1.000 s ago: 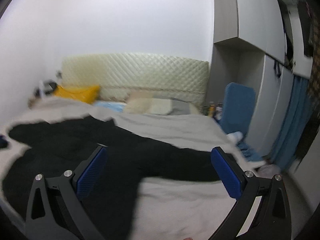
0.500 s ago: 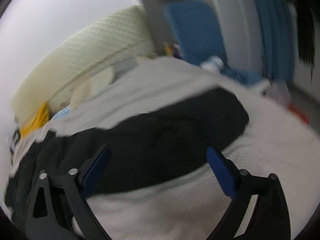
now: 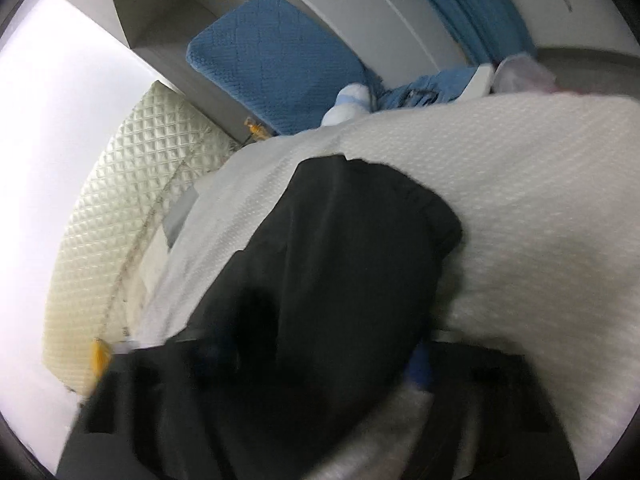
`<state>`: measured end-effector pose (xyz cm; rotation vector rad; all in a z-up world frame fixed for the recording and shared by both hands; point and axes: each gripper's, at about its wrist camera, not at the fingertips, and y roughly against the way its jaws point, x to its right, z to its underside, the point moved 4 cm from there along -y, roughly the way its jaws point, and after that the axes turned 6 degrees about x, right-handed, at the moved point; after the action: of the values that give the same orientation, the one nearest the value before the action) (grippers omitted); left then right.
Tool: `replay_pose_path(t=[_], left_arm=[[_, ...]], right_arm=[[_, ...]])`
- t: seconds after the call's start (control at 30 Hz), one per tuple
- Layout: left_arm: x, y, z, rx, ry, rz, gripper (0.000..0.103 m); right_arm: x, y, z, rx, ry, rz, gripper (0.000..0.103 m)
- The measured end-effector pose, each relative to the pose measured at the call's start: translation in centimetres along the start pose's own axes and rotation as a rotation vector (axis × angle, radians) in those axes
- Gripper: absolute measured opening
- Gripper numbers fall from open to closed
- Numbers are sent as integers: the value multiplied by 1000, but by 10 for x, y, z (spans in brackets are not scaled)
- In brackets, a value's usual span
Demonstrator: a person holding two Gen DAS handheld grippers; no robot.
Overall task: Fold large clothes
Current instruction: 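Move the right gripper to the jacket sleeve cuff and grasp it, then lift the sleeve with the right gripper and fold it across the jacket body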
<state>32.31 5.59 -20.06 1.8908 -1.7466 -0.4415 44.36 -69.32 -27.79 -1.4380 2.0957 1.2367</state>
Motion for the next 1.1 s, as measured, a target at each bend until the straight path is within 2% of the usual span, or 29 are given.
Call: replay_pose_path(t=[0.03, 0.1, 0.2, 0.33, 0.43, 0.67, 0.73, 0.9, 1.1], left_arm=[[-1, -1, 0, -6, 5, 0, 100], [-4, -2, -3, -4, 8, -2, 100], [-7, -2, -4, -5, -38, -34, 100], [-12, 0, -2, -24, -64, -35, 100], [-19, 4, -2, -44, -43, -7, 100], [-31, 22, -11, 3, -40, 19, 100], [-32, 29, -12, 20, -55, 24, 100], [-44, 47, -15, 47, -58, 46, 100], [-61, 72, -18, 101, -59, 77, 100]], right_arm=[[-1, -3, -1, -11, -11, -1, 37], [-2, -3, -8, -1, -20, 1, 18], [-16, 6, -22, 24, -16, -5, 8], [-41, 35, -43, 74, -7, -19, 5], [-70, 64, -61, 108, 44, -31, 5], [-125, 118, -87, 144, 140, -20, 4], [-143, 130, -89, 141, 176, -13, 4], [-212, 176, -86, 170, 275, -58, 4], [-312, 223, -57, 208, 425, -122, 4]])
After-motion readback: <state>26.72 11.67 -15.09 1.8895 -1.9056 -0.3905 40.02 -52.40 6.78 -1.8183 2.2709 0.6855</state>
